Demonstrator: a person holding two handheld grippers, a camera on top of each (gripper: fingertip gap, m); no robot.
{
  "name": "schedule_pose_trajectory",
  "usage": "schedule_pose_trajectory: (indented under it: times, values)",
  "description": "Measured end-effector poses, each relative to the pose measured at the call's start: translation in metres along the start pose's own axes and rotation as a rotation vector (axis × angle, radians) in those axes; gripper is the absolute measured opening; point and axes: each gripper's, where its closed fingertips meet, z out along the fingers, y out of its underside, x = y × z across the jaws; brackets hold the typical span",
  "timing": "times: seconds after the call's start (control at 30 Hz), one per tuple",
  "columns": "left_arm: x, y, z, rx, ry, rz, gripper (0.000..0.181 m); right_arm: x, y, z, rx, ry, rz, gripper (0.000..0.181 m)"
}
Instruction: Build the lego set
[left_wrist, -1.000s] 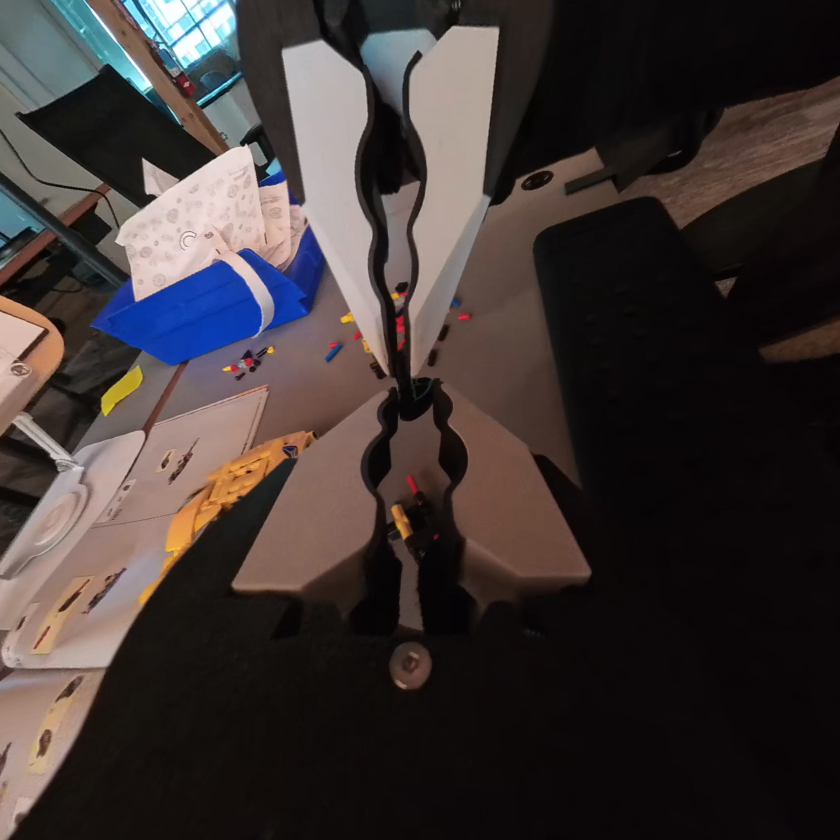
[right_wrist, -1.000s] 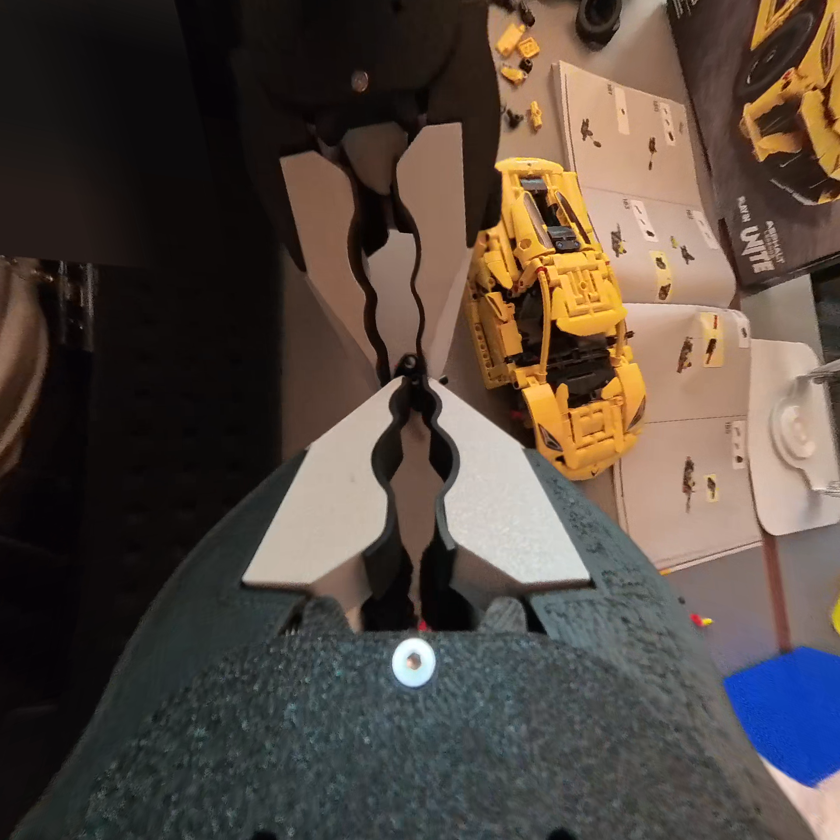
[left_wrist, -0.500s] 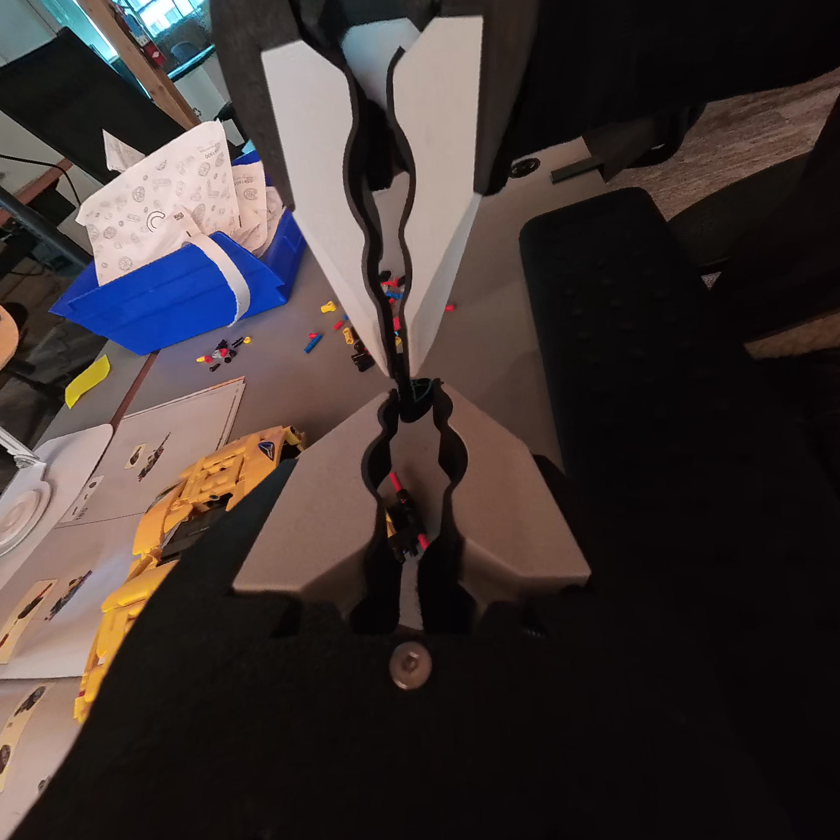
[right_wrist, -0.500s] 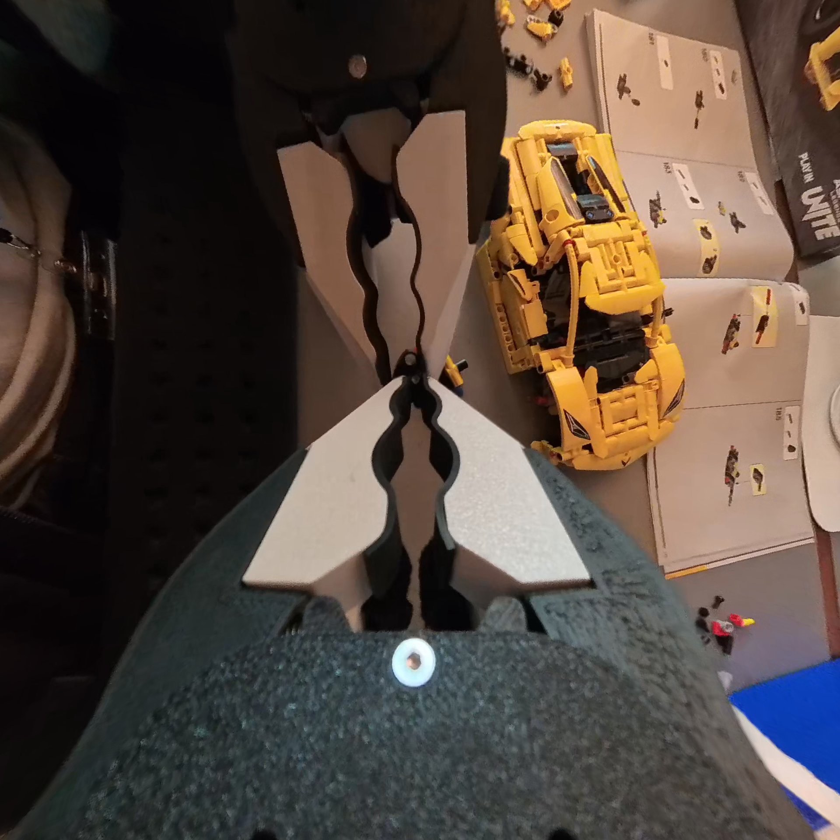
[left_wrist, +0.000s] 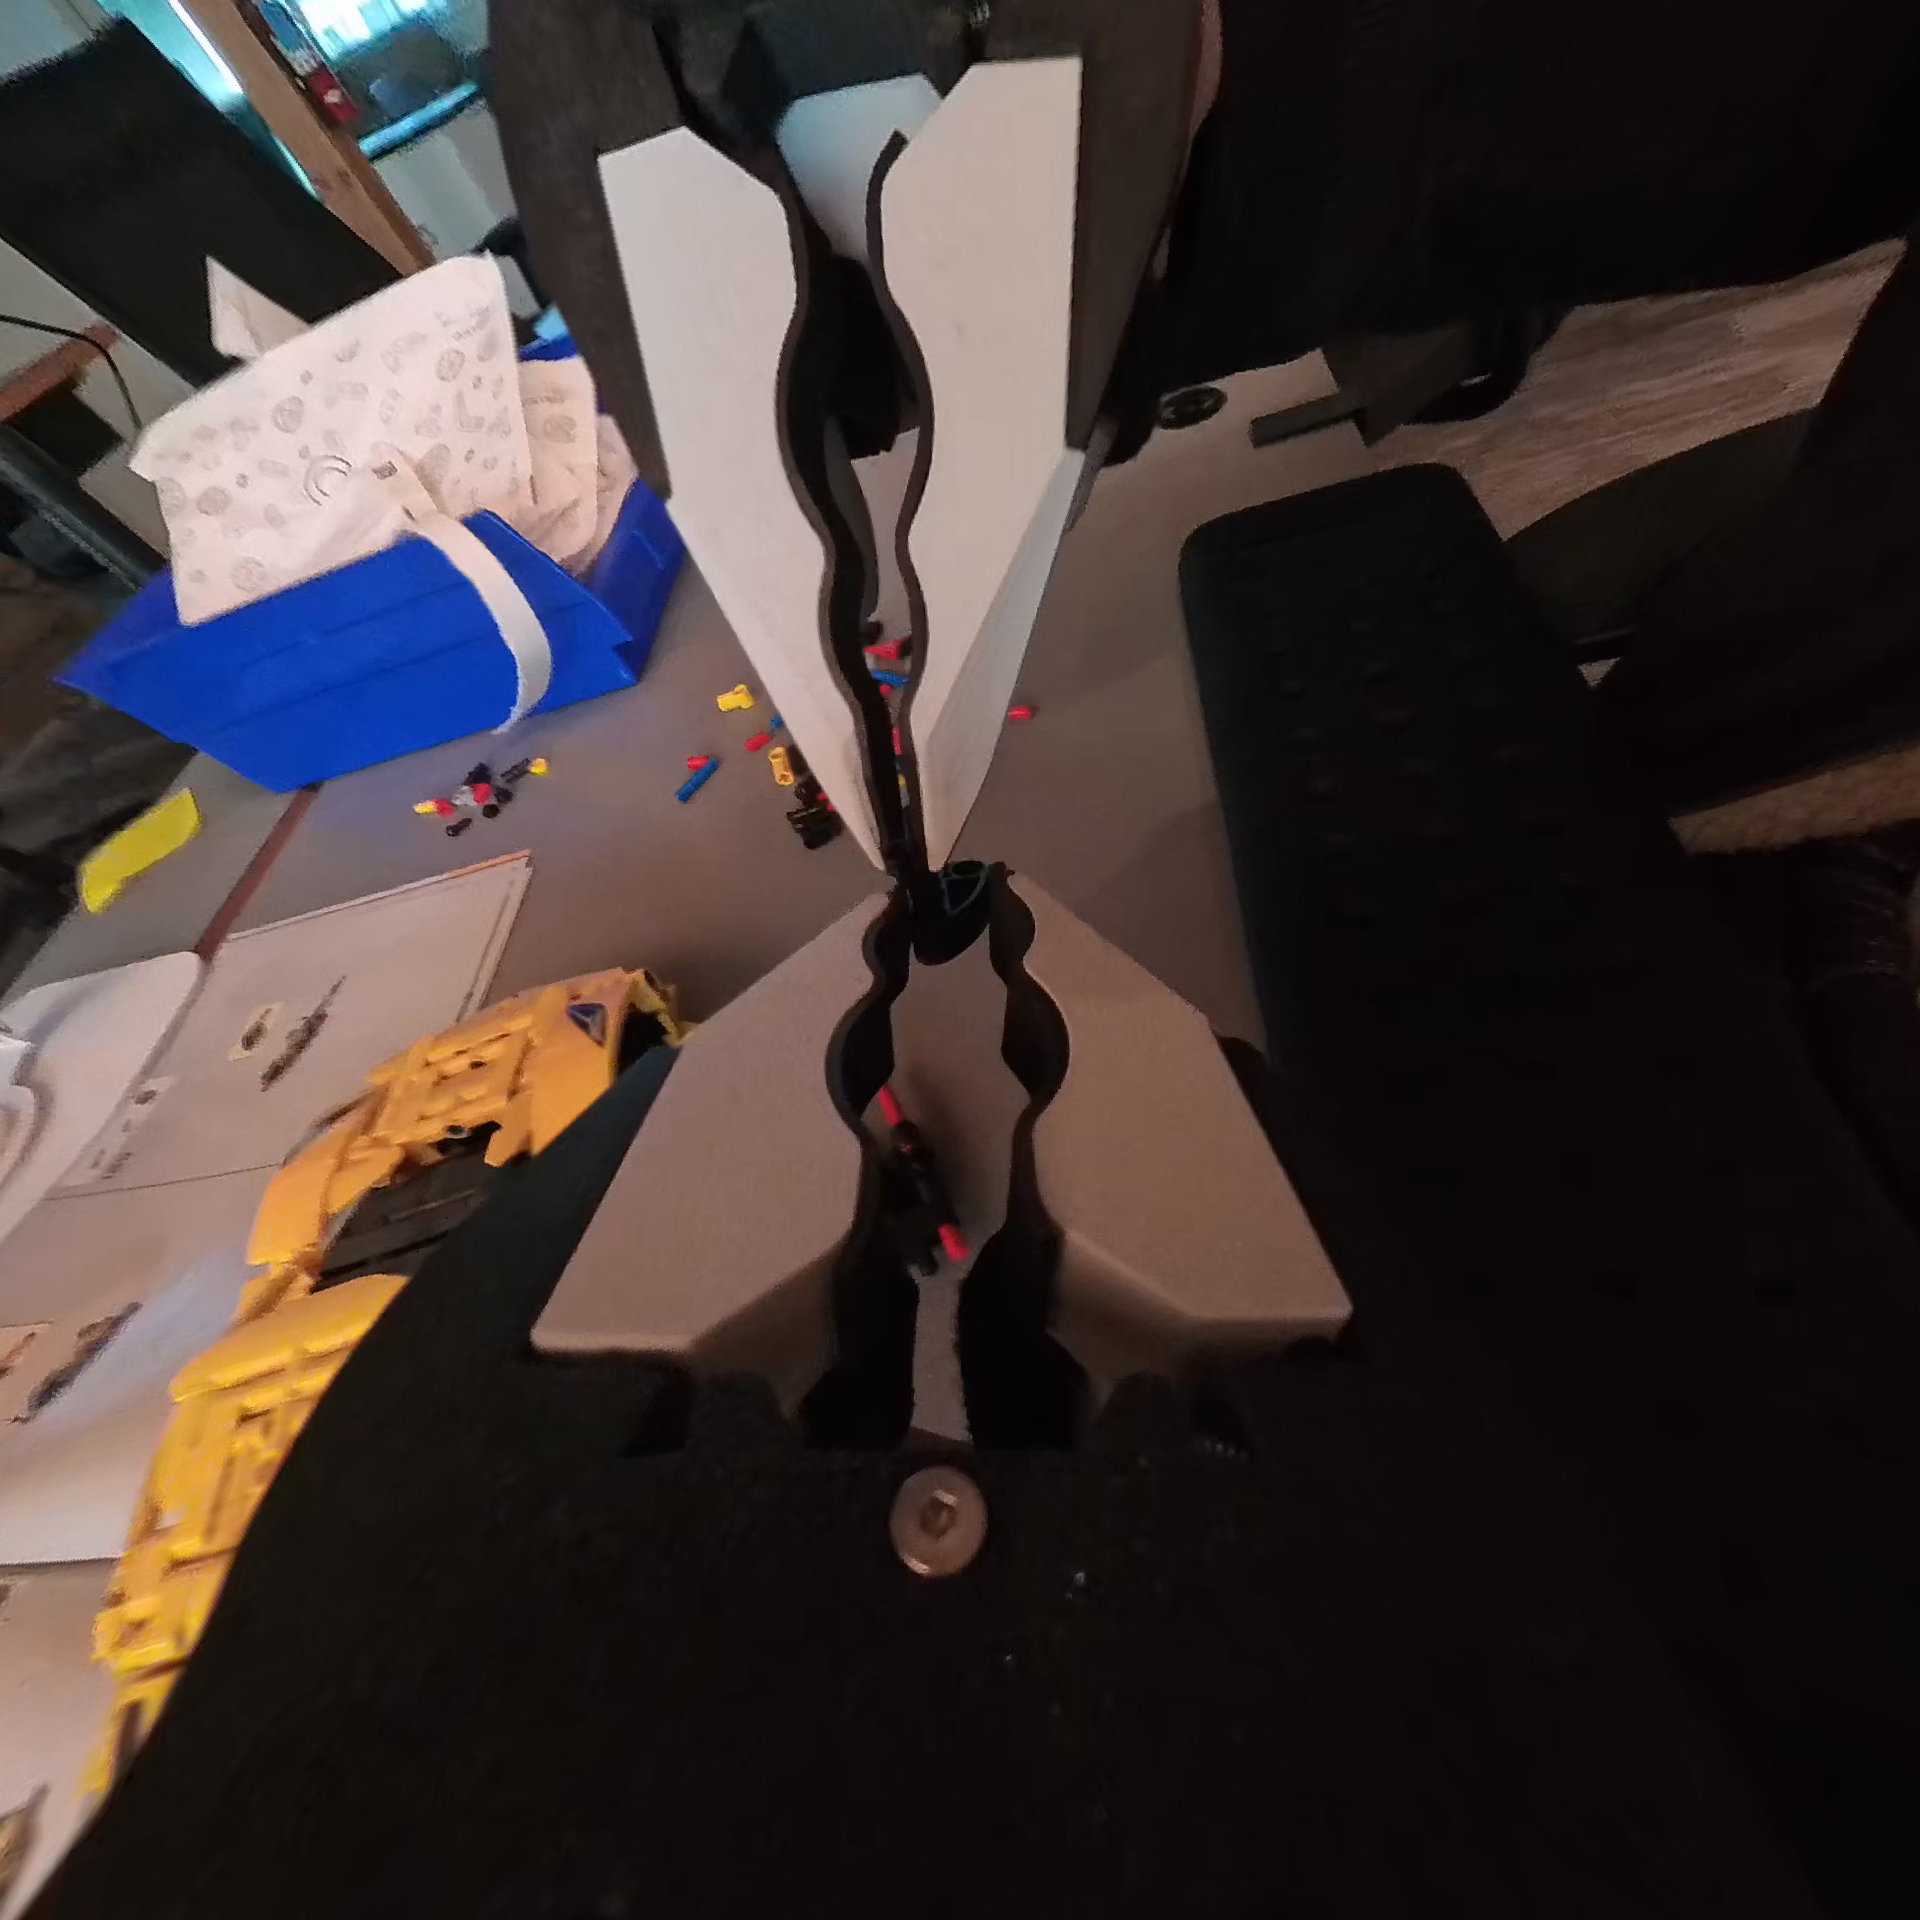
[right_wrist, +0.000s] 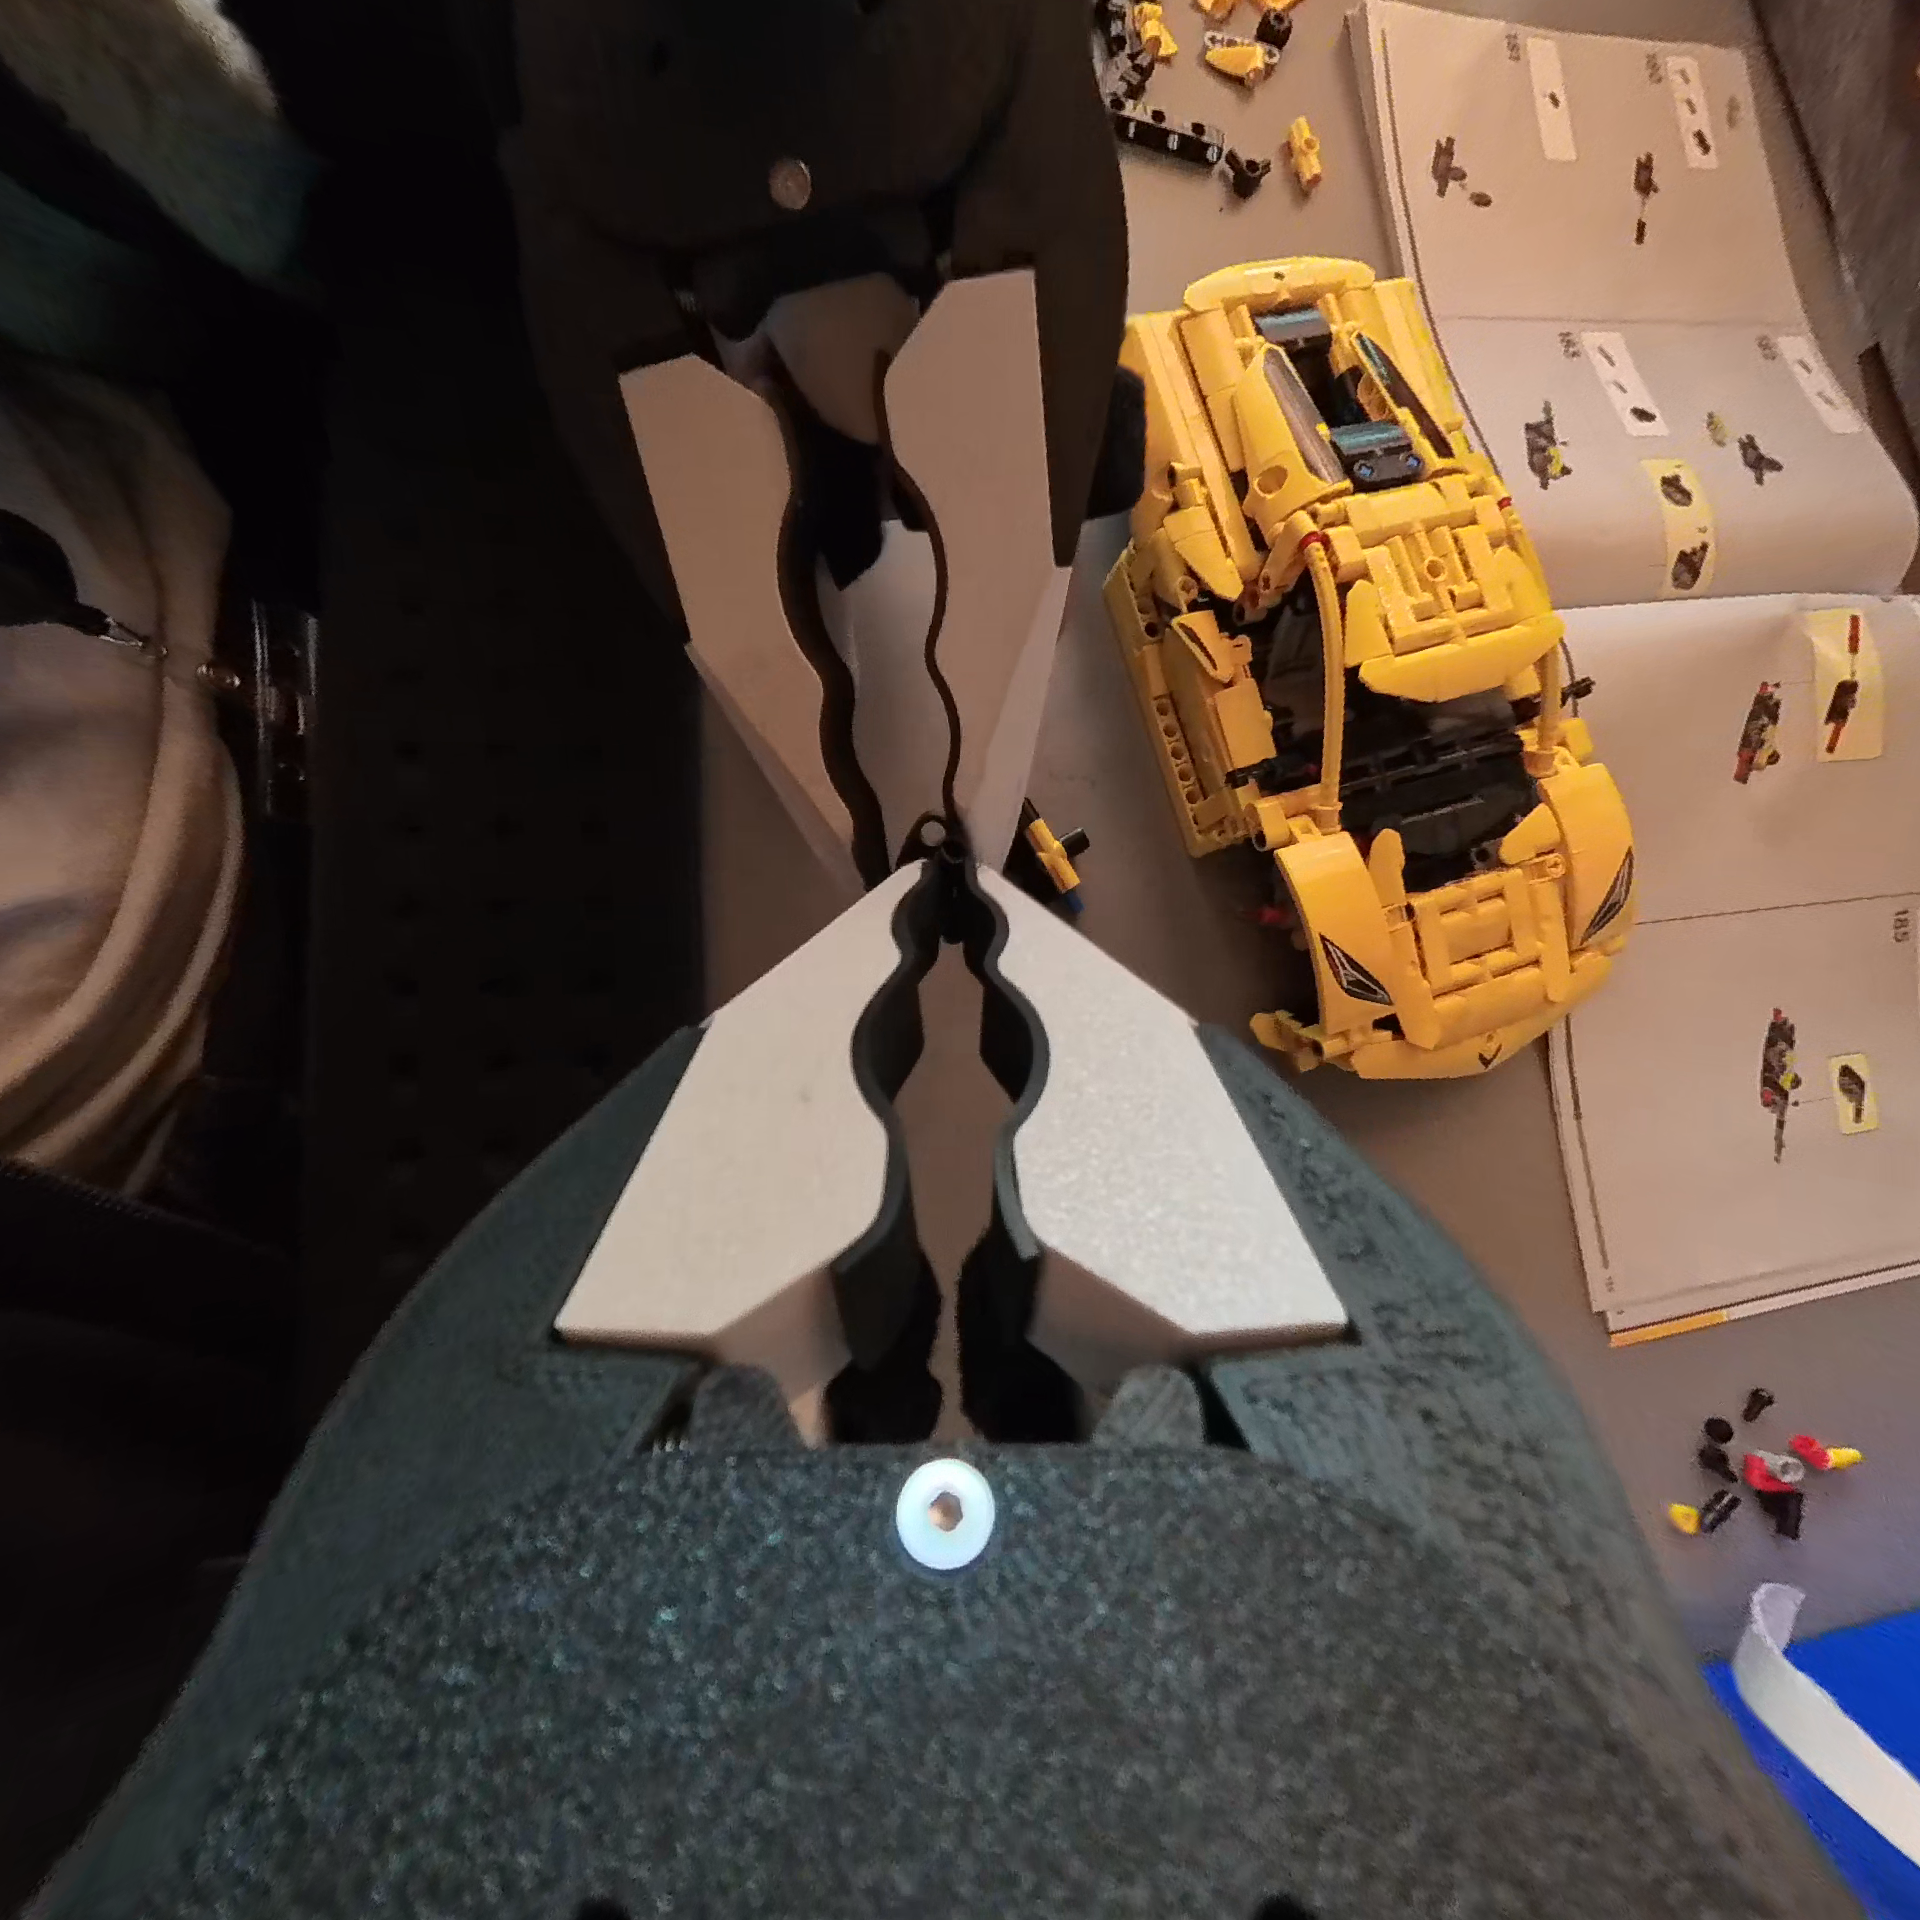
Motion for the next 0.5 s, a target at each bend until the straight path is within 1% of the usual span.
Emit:
schedule_pose_trajectory:
  times: [0.1, 0.2, 0.27, 0.5]
  values:
    - [-0.001, -0.002, -0.002, 0.039, 0.049, -0.110, 0.014, 0.002, -0.003, -0.001, 0.046, -0.037, 0.052, 0.002]
    - [-0.006, -0.007, -0.006, 0.077, 0.072, -0.190, 0.015, 0.008, -0.009, -0.007, 0.157, -0.086, 0.153, 0.002]
    - [-0.006, -0.005, -0.005, 0.069, 0.066, -0.181, 0.015, 0.011, -0.008, -0.009, 0.178, -0.095, 0.183, 0.002]
    - [-0.006, -0.006, -0.005, 0.069, 0.063, -0.183, 0.015, 0.008, -0.010, -0.006, 0.220, -0.109, 0.190, 0.002]
